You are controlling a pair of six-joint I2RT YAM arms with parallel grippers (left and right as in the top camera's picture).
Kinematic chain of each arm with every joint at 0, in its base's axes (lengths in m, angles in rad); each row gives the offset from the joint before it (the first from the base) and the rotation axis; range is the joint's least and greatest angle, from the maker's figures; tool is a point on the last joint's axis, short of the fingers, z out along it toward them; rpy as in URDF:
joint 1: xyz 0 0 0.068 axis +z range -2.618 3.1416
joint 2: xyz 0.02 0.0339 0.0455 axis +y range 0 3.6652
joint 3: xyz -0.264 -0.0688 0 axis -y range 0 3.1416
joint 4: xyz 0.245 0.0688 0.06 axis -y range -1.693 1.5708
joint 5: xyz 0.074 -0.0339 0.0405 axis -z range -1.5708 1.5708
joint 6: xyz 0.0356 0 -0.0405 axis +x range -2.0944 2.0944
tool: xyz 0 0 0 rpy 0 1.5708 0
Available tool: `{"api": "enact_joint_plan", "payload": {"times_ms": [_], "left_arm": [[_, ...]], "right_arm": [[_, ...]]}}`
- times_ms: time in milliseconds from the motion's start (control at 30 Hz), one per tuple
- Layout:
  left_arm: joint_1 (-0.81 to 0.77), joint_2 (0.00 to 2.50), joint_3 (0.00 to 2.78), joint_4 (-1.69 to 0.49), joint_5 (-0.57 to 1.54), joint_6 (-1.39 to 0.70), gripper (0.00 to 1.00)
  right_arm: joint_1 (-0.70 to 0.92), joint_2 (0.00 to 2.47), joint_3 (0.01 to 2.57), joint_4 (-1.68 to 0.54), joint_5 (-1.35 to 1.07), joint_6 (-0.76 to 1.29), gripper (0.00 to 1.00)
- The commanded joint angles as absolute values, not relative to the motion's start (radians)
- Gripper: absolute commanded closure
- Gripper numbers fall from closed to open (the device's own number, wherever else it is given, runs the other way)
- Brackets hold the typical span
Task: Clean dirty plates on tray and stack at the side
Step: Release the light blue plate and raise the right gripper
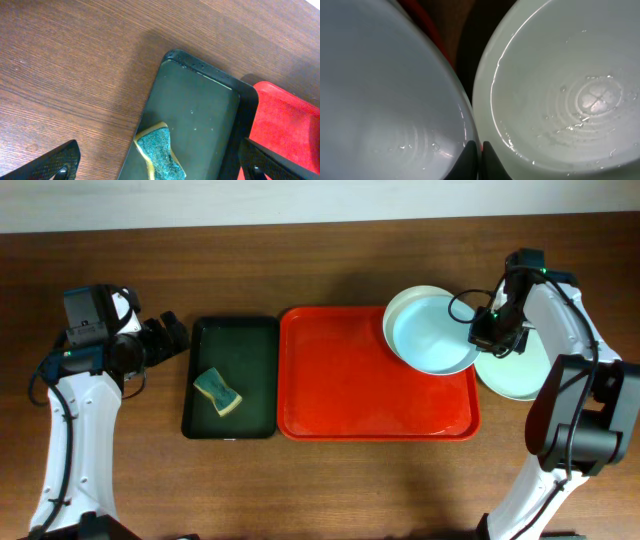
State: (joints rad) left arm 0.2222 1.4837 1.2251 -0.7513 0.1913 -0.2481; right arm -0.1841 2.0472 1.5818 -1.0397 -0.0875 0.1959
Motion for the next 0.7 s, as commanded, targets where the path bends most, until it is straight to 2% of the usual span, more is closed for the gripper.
{"api": "enact_joint_plan", "payload": {"times_ms": [0, 267, 667], "left_arm": [[0.224, 1.479, 1.236, -0.75, 0.194, -0.254, 0.01], [0.224, 1.479, 1.236, -0.75, 0.194, -0.254, 0.01], [0.224, 1.479, 1.236, -0.75, 0.194, -0.254, 0.01]], "right_arm": [[-0.183, 1.983, 1.671, -1.098, -0.117, 0.199, 0.96], [-0.217, 1.827, 1.792, -1.21, -0.123, 0.2, 0.96], [-0.579, 1.848, 1.669, -1.25, -0.057, 0.239, 0.96]]}}
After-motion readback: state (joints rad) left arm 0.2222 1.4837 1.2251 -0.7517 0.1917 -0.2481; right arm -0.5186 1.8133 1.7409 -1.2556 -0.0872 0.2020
